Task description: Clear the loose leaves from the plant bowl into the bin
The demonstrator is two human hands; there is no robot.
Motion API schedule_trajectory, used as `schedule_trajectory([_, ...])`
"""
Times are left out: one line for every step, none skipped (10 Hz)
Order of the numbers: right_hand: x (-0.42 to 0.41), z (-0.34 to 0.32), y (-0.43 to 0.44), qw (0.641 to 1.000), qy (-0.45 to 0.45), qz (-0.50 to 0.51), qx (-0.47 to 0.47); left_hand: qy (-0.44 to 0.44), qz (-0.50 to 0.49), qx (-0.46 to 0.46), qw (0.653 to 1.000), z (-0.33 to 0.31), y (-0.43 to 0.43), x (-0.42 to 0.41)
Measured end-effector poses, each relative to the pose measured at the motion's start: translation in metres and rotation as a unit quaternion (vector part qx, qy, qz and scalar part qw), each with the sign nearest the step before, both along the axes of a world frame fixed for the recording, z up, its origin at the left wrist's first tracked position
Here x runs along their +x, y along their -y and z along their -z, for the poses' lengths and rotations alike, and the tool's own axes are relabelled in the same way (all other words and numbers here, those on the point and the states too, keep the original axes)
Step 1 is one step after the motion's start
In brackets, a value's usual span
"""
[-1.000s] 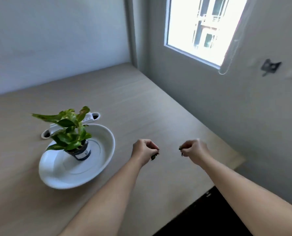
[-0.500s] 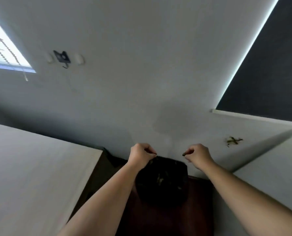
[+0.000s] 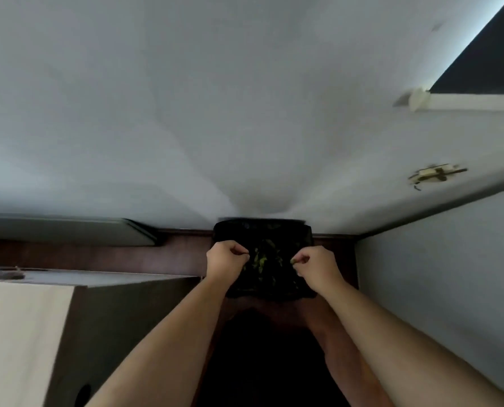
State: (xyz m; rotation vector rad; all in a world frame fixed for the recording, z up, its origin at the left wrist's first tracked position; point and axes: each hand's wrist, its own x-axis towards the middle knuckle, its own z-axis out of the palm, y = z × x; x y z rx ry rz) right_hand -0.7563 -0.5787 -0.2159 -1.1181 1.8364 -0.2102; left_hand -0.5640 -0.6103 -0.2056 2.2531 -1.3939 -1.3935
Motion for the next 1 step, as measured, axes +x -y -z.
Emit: schedule_trajectory([0.0085, 0.0208, 0.0123, 1.000, -0.004, -0.011, 0.013, -0.026, 0.014, 0.030, 0.999, 0.0159, 0.0141, -0.0021])
